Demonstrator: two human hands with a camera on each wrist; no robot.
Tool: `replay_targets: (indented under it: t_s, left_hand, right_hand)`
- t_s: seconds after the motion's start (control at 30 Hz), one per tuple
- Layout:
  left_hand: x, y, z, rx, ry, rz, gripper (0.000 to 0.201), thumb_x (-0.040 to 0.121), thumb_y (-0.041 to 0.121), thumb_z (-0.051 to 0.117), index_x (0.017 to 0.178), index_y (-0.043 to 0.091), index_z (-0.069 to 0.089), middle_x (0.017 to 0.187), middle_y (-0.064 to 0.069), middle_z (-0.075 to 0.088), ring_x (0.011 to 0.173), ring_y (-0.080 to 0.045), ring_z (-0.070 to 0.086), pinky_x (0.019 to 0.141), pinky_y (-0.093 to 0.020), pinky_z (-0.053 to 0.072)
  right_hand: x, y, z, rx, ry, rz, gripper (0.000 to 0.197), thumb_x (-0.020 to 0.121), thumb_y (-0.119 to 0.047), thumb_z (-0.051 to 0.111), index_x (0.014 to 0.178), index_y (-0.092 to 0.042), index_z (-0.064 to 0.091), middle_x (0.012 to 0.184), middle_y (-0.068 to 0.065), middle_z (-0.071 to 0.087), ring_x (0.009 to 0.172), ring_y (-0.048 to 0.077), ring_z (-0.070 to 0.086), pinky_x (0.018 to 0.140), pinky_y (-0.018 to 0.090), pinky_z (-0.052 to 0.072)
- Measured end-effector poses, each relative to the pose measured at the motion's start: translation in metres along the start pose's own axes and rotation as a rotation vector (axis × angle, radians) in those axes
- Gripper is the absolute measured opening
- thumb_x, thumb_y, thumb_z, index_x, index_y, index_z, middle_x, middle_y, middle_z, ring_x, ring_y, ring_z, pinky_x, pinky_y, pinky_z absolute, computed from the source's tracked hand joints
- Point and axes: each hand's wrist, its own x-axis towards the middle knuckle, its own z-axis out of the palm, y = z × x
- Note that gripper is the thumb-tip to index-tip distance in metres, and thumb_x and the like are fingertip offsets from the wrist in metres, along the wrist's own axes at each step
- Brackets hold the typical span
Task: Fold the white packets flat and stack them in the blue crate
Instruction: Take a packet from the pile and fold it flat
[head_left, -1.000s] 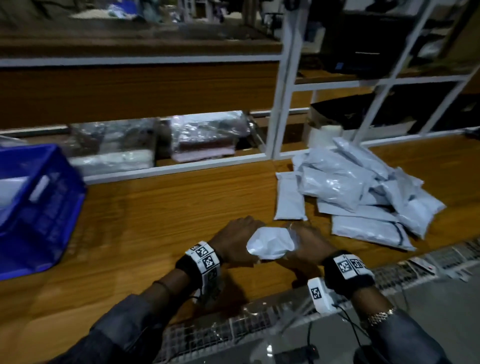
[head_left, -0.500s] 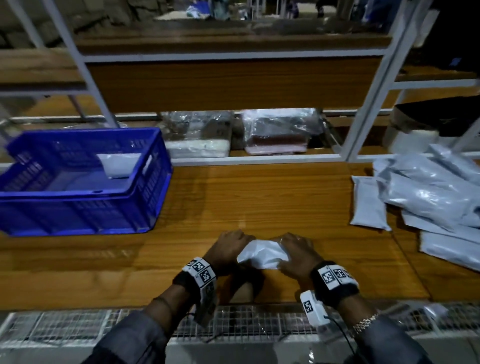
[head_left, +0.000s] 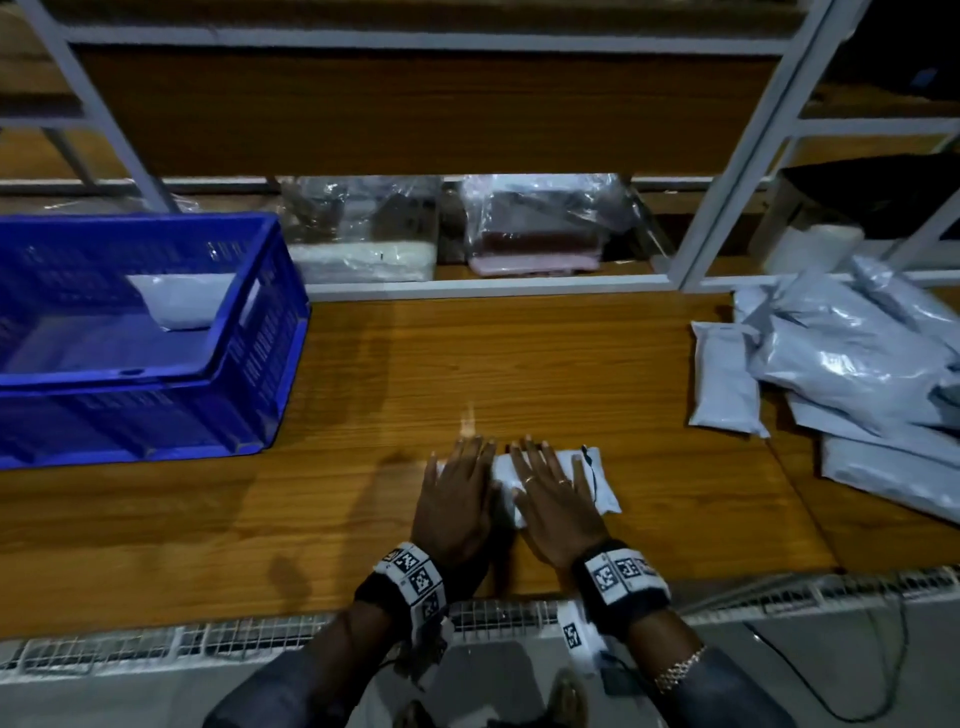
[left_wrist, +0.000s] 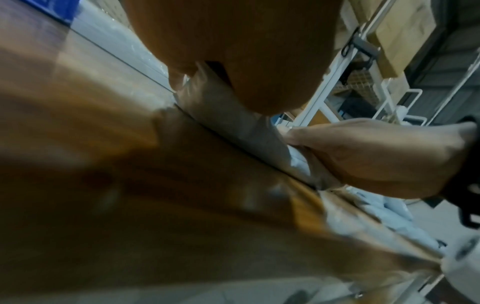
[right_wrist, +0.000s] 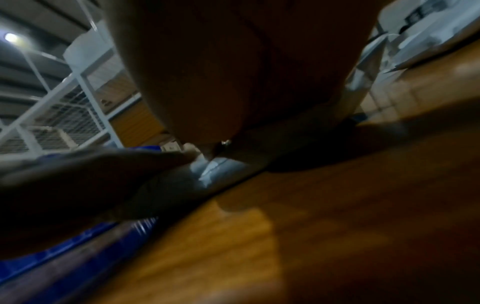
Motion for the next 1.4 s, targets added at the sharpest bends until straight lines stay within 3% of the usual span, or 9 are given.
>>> replay_targets:
  t_s: [0.17,0.3,0.4,0.5,0.7,0.83,1.13,1.27,1.4]
  left_hand:
    - [-0.008,0.006,0.001,0.001,-0.002,0.015,0.061,0.108,0.046,0.007,0.162,0.019,0.007,0.170,0.001,0.007,0.156,-0.016,-0.001,0.125,-0.052,0.008]
    - [-0.009,0.008,-0.001,0.058,-0.008,0.034,0.063,0.107,0.047,0.012,0.162,0.016,0.010,0.170,-0.001,0.009,0.156,-0.018,0.000,0.123,-0.055,0.010]
    - [-0.007,0.007,-0.001,0.033,-0.015,0.031,0.062,0.106,0.047,0.013,0.162,0.018,0.009,0.169,-0.001,0.012,0.156,-0.020,0.005,0.123,-0.056,0.012]
    - [-0.003,0.002,0.001,0.017,-0.005,0.039,0.063,0.106,0.048,0.018,0.161,0.019,0.012,0.168,-0.004,0.018,0.155,-0.022,0.013,0.120,-0.060,0.018]
    - [0.014,0.006,0.003,-0.002,0.058,0.033,0.069,0.106,0.056,0.017,0.161,0.014,0.016,0.168,-0.008,0.008,0.156,-0.021,0.002,0.125,-0.056,0.006]
    - [0.015,0.008,0.016,-0.019,0.053,0.026,0.067,0.107,0.053,0.019,0.159,0.011,0.025,0.166,-0.012,0.022,0.154,-0.024,0.016,0.120,-0.058,0.022]
    - [0.012,0.012,0.019,0.017,0.079,0.032,0.061,0.104,0.048,0.033,0.160,0.026,0.023,0.167,-0.003,0.022,0.152,-0.022,0.023,0.120,-0.054,0.022]
    - [0.015,0.010,0.016,0.034,0.055,0.010,0.060,0.104,0.048,0.032,0.157,0.020,0.034,0.163,-0.010,0.032,0.148,-0.025,0.035,0.113,-0.061,0.035]
    - [0.002,0.010,0.011,0.019,0.156,-0.036,0.058,0.105,0.041,0.026,0.159,0.019,0.029,0.165,-0.011,0.026,0.151,-0.027,0.028,0.116,-0.057,0.029]
  right_hand:
    - [-0.003,-0.003,0.008,-0.028,0.045,0.012,0.063,0.103,-0.041,0.009,0.159,-0.027,-0.014,0.167,-0.004,-0.016,0.154,0.017,-0.015,0.122,0.053,-0.009]
    - [-0.002,-0.005,0.016,-0.039,-0.007,0.057,0.065,0.101,-0.044,0.011,0.162,-0.022,0.003,0.170,0.001,0.002,0.156,0.020,0.006,0.122,0.053,-0.008]
    - [0.000,-0.002,0.012,-0.009,-0.016,0.034,0.071,0.095,-0.055,-0.007,0.161,-0.027,-0.006,0.169,-0.003,-0.008,0.156,0.016,-0.005,0.119,0.044,-0.020]
    - [0.002,0.007,0.003,0.024,-0.042,0.003,0.084,0.086,-0.067,-0.021,0.160,-0.030,-0.008,0.167,-0.003,-0.017,0.154,0.014,-0.015,0.122,0.044,-0.014]
    - [-0.003,0.035,-0.006,0.056,0.006,0.176,0.066,0.105,-0.054,0.013,0.161,-0.025,-0.003,0.167,0.000,-0.017,0.153,0.016,-0.017,0.124,0.045,-0.012]
    - [-0.004,0.042,0.008,0.066,0.052,0.188,0.067,0.104,-0.056,0.015,0.162,-0.025,0.000,0.168,0.002,-0.012,0.155,0.018,-0.012,0.124,0.039,-0.010]
    - [-0.007,0.036,0.014,0.021,0.158,0.206,0.072,0.098,-0.058,0.004,0.162,-0.024,0.004,0.170,0.004,0.003,0.156,0.020,0.004,0.126,0.043,0.001]
    - [-0.007,0.029,0.002,-0.020,0.105,0.163,0.061,0.105,-0.051,0.012,0.161,-0.033,-0.003,0.169,-0.002,-0.005,0.156,0.021,-0.004,0.124,0.049,-0.006]
    - [-0.008,0.002,-0.009,0.005,0.060,0.014,0.055,0.108,-0.041,0.014,0.159,-0.039,-0.008,0.168,-0.008,-0.015,0.154,0.018,-0.015,0.124,0.048,-0.010]
